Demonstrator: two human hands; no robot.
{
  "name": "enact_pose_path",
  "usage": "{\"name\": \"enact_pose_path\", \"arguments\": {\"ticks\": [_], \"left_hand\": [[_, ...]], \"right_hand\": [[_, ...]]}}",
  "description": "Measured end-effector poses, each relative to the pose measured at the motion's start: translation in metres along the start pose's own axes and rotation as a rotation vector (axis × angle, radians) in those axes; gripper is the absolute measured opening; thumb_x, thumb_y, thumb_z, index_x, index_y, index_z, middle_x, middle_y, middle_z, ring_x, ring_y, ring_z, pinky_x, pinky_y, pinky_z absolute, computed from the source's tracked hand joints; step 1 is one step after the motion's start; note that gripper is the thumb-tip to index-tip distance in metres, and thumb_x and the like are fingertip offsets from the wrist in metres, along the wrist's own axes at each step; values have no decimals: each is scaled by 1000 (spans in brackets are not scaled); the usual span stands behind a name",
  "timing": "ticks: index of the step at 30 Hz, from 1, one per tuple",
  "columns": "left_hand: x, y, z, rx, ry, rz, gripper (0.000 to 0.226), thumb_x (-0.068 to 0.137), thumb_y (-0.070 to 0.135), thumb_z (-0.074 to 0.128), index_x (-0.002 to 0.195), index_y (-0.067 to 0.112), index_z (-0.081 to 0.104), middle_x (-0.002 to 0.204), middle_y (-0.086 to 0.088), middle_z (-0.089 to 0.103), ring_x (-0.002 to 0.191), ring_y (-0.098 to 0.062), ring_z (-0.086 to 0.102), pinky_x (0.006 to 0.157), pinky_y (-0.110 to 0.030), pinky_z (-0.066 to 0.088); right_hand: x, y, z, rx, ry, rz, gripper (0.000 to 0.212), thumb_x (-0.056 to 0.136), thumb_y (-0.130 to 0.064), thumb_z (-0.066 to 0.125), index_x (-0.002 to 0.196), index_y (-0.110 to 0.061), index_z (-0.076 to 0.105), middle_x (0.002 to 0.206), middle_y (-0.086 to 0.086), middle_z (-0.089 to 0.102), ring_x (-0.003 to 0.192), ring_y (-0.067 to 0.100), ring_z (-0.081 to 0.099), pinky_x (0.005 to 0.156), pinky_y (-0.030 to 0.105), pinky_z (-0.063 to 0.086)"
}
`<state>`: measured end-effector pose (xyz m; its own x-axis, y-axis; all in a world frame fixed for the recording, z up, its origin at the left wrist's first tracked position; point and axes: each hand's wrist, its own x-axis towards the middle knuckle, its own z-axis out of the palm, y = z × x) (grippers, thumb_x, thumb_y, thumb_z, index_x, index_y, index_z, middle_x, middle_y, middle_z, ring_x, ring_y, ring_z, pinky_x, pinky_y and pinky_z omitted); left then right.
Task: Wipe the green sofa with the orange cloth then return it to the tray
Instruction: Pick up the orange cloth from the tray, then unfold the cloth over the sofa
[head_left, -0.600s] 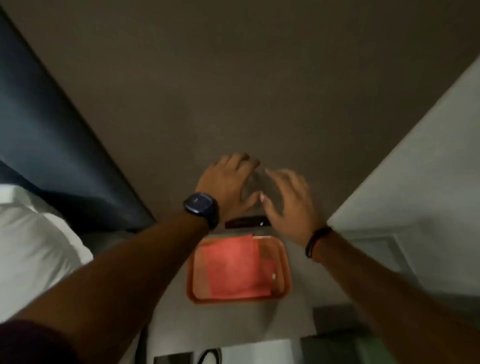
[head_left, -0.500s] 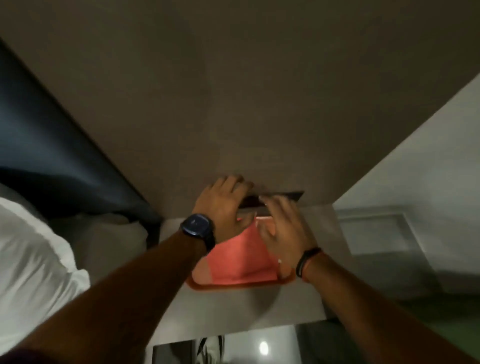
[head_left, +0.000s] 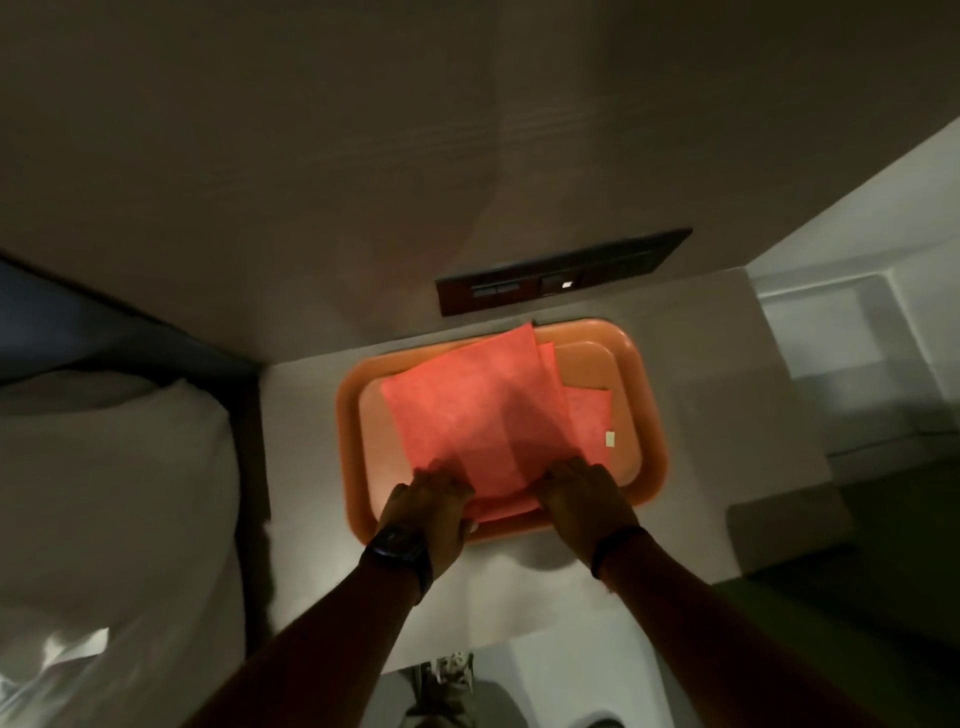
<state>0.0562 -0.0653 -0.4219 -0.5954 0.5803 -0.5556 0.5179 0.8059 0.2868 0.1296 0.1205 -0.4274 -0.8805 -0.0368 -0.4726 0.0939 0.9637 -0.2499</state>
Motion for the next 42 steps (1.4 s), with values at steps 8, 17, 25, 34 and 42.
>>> {"name": "enact_pose_path", "arguments": {"ticks": [8, 17, 25, 34, 42], "left_hand": [[6, 9, 7, 177, 98, 25, 21, 87, 30, 49, 106, 23, 54, 129, -4, 49, 108, -28, 47, 88, -39, 44], [-12, 55, -96, -37, 384, 218, 24, 75, 4, 67, 99, 6, 68, 94, -18, 68, 82, -36, 64, 76, -40, 53], [-73, 216, -224, -21, 581, 574, 39, 72, 34, 46, 87, 10, 72, 80, -8, 71, 63, -13, 60, 60, -14, 38], [-144, 558, -182, -47, 532, 1047, 22, 68, 22, 57, 78, 13, 74, 75, -5, 70, 68, -22, 65, 67, -22, 45], [-192, 747, -22, -21, 415, 1393, 18, 68, 12, 55, 77, 11, 70, 73, -11, 64, 68, -30, 61, 61, -35, 51]], "right_hand": [[1, 2, -16, -4, 101, -121, 24, 81, -11, 56, 104, -10, 62, 107, 12, 65, 106, 37, 54, 90, 46, 42], [-49, 29, -98, 88, 309, -138, 32, 82, -7, 54, 115, -6, 51, 106, 21, 63, 90, 39, 61, 79, 46, 45], [-210, 88, -202, 354, 809, -51, 18, 87, -4, 52, 105, -6, 53, 94, 21, 65, 79, 40, 63, 62, 45, 53], [-527, 222, -189, 330, 1205, 410, 22, 86, -14, 46, 102, -4, 56, 93, 18, 67, 82, 35, 63, 68, 40, 51], [-737, 287, -67, 43, 1137, 836, 16, 78, -4, 53, 94, -4, 56, 80, 20, 58, 69, 38, 54, 59, 48, 49]]}}
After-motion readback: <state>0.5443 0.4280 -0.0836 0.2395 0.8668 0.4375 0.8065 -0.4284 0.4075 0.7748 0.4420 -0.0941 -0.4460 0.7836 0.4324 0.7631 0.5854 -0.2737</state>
